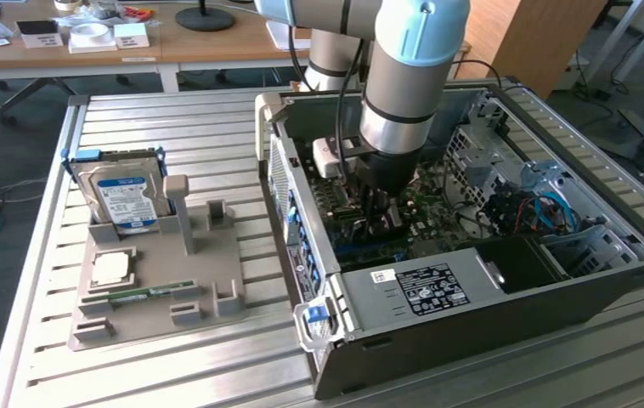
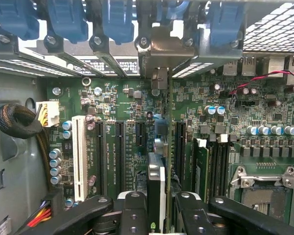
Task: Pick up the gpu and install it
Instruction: 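Insert the gpu into the slot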
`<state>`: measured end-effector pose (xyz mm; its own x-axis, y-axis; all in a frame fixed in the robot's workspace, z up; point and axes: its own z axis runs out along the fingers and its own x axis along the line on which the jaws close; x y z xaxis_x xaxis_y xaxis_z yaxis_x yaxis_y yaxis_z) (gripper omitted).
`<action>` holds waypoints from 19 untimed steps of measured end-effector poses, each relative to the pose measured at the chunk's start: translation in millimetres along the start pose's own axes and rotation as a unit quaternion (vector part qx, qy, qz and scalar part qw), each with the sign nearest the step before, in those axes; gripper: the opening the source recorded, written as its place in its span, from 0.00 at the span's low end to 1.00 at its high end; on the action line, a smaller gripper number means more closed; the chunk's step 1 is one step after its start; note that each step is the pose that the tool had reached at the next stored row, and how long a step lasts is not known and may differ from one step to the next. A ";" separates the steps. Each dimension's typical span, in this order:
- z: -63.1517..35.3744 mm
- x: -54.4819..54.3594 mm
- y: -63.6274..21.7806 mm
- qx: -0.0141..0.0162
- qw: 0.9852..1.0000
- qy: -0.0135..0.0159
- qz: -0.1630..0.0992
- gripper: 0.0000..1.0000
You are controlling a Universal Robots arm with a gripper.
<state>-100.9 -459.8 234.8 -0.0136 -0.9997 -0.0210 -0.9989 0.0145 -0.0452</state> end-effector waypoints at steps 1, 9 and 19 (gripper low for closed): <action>0.5 0.0 0.1 0.000 1.000 0.000 0.000 0.27; 1.0 0.1 0.2 0.000 1.000 0.000 0.000 0.27; 1.6 0.1 0.4 0.000 1.000 0.000 0.000 0.27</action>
<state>-101.2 -459.8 233.2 -0.0136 -0.9997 -0.0209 -0.9989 0.0146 -0.0450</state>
